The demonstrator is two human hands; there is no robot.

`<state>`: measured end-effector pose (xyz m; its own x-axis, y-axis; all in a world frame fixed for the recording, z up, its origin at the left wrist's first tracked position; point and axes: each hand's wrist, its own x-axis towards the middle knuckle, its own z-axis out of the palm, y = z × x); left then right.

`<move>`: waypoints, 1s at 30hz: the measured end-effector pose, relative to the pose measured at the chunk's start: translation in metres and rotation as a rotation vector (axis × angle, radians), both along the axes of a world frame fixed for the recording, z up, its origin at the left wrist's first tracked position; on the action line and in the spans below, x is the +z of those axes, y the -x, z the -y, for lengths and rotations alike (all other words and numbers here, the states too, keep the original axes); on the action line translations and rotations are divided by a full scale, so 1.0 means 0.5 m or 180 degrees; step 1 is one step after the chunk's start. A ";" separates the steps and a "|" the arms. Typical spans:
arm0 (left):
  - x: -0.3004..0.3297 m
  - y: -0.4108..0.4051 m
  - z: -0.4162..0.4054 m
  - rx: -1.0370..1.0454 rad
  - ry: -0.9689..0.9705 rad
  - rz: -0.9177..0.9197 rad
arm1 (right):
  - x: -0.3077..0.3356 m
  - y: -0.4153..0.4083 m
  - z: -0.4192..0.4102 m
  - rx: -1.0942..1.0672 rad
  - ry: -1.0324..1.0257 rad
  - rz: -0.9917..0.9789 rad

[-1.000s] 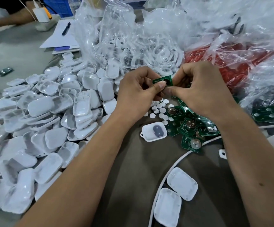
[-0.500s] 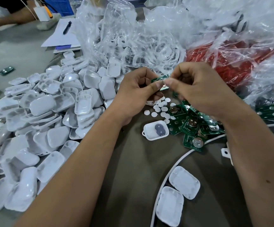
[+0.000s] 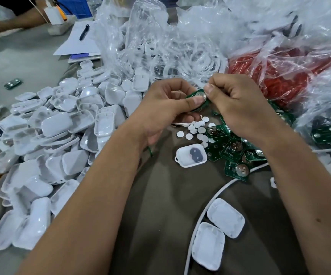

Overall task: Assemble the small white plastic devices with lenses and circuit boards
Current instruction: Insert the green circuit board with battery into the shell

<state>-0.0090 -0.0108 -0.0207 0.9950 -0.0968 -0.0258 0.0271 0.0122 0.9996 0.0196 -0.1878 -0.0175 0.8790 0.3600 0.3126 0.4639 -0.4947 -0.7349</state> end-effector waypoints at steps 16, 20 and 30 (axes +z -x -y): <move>0.031 0.010 -0.040 0.0172 -0.0064 -0.0216 | -0.005 0.026 -0.039 -0.0017 -0.0085 0.0461; 0.030 0.002 -0.069 0.0690 0.0108 -0.0058 | -0.012 0.025 -0.042 0.0256 0.0105 0.0302; 0.024 0.005 -0.066 0.0492 0.0124 -0.0021 | -0.016 0.010 -0.030 0.0217 -0.0402 0.0112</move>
